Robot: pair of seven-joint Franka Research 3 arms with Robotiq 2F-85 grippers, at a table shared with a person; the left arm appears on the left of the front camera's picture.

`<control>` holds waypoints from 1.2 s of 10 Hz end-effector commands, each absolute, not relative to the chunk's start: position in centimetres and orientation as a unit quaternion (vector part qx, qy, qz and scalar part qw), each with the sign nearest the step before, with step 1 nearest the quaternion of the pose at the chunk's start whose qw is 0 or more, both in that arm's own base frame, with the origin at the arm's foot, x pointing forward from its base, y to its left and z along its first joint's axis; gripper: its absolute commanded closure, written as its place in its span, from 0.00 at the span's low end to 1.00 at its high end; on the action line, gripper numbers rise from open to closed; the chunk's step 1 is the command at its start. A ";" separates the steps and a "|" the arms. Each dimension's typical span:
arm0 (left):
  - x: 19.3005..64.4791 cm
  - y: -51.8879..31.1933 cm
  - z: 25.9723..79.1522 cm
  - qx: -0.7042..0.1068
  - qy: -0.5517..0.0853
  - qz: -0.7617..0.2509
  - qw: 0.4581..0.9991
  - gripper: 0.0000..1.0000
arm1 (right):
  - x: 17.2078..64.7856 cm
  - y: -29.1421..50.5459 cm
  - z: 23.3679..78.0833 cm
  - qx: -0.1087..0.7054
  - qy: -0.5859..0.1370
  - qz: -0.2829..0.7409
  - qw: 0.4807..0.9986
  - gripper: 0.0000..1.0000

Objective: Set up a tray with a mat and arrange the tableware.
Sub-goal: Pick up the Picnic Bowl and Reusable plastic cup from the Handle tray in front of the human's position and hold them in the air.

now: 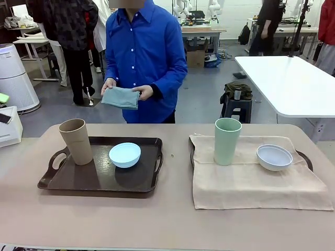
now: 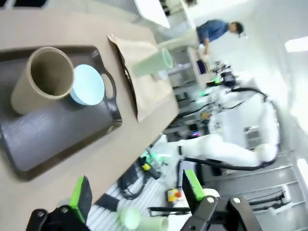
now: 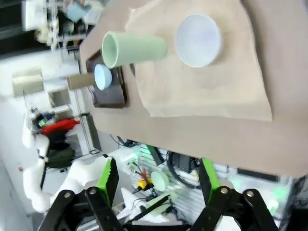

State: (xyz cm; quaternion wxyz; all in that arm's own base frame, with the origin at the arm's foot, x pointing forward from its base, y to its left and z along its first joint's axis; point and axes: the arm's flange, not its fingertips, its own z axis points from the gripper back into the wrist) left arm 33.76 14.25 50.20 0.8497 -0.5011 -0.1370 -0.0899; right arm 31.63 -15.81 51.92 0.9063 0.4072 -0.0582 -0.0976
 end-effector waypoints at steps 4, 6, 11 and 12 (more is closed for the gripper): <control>33.0 18.2 47.9 -0.528 -0.093 0.039 0.843 0.00 | 32.2 -16.5 51.2 0.402 -0.103 -0.068 0.907 0.13; 33.0 18.6 46.4 -0.529 -0.084 0.018 0.844 0.00 | 31.9 -16.6 51.8 0.407 -0.100 -0.061 0.906 0.13; 34.6 19.7 46.0 -0.519 -0.104 0.108 0.842 0.00 | 32.5 -16.8 50.9 0.413 -0.117 -0.110 0.897 0.13; 35.3 20.3 46.0 -0.517 -0.105 0.122 0.840 0.00 | 32.6 -17.1 50.7 0.414 -0.122 -0.120 0.894 0.13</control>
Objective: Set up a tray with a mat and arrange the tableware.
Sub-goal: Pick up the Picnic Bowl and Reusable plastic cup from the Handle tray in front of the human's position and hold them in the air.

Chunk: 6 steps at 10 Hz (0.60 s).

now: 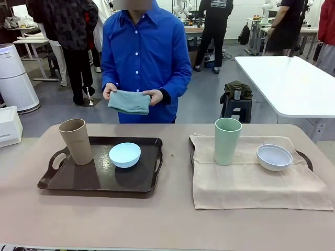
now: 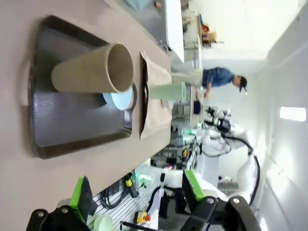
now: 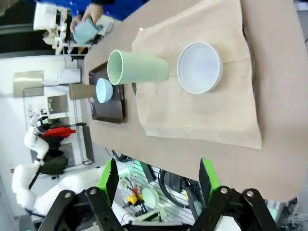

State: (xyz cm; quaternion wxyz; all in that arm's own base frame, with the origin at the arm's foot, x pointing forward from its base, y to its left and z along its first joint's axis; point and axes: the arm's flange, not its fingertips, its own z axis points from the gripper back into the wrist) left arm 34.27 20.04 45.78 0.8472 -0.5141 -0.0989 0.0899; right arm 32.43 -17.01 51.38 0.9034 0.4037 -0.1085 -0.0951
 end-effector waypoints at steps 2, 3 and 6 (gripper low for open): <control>35.4 20.6 45.8 -0.506 -0.106 0.142 0.844 0.00 | 32.6 -17.0 50.3 0.415 -0.134 -0.133 0.890 0.13; 35.2 20.1 45.5 -0.498 -0.087 0.136 0.852 0.00 | 32.6 -16.7 50.1 0.416 -0.128 -0.125 0.892 0.13; 35.1 20.7 45.1 -0.504 -0.098 0.131 0.848 0.00 | 32.4 -17.4 50.6 0.408 -0.121 -0.117 0.897 0.13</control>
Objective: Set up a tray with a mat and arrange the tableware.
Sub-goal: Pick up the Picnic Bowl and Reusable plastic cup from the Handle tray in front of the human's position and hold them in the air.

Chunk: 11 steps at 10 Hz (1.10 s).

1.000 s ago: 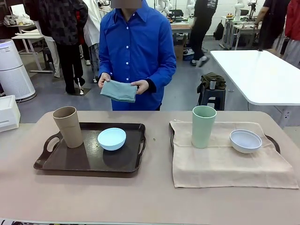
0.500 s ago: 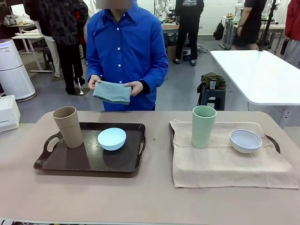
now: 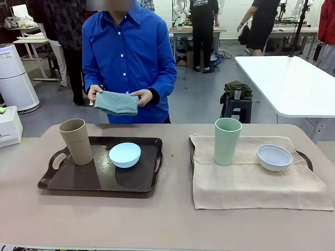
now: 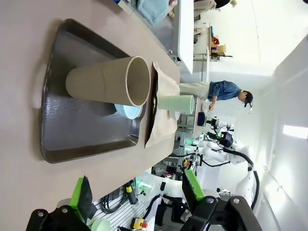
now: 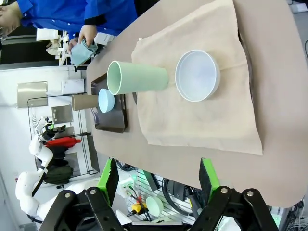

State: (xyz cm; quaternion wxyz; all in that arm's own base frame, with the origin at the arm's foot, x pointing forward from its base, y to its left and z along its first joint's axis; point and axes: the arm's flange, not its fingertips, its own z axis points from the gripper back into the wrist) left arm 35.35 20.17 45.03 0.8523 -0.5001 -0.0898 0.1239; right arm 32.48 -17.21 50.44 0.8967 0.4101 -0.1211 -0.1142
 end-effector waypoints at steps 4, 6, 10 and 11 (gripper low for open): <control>35.1 20.7 45.1 -0.504 -0.098 0.131 0.848 0.00 | 32.4 -17.4 50.6 0.408 -0.121 -0.117 0.897 0.13; 35.1 20.7 45.1 -0.504 -0.098 0.131 0.848 0.00 | 32.4 -17.4 50.6 0.408 -0.121 -0.117 0.897 0.13; 35.1 20.7 45.1 -0.504 -0.098 0.131 0.848 0.00 | 32.4 -17.4 50.6 0.408 -0.121 -0.117 0.897 0.13; 35.1 20.6 45.0 -0.501 -0.094 0.129 0.851 0.00 | 32.5 -17.3 50.5 0.410 -0.122 -0.115 0.897 0.13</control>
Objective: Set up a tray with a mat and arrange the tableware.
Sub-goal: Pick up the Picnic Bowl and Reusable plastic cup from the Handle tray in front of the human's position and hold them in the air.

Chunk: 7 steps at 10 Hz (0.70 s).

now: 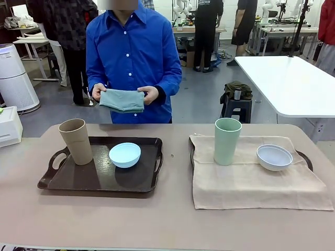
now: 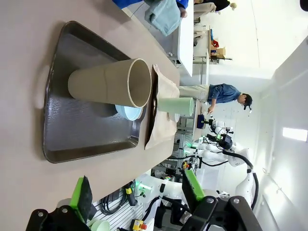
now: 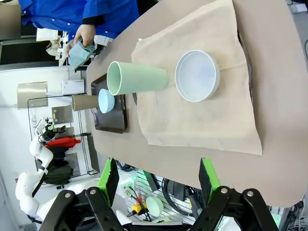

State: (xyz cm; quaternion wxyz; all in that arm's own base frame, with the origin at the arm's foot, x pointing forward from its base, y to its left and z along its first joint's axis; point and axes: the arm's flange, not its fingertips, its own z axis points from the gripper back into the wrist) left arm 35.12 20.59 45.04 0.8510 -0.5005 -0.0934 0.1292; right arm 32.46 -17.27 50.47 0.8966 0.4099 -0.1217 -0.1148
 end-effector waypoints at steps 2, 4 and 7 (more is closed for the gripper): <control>35.7 20.7 47.8 -0.423 -0.172 0.084 0.886 0.00 | 34.3 -13.3 54.0 0.365 -0.153 -0.053 0.917 0.13; 35.7 19.7 50.9 -0.365 -0.189 0.005 0.912 0.00 | 36.4 -8.3 56.6 0.325 -0.161 -0.007 0.932 0.13; 36.8 16.9 54.2 -0.267 -0.173 -0.190 0.929 0.00 | 39.4 2.9 59.9 0.250 -0.149 0.069 0.954 0.13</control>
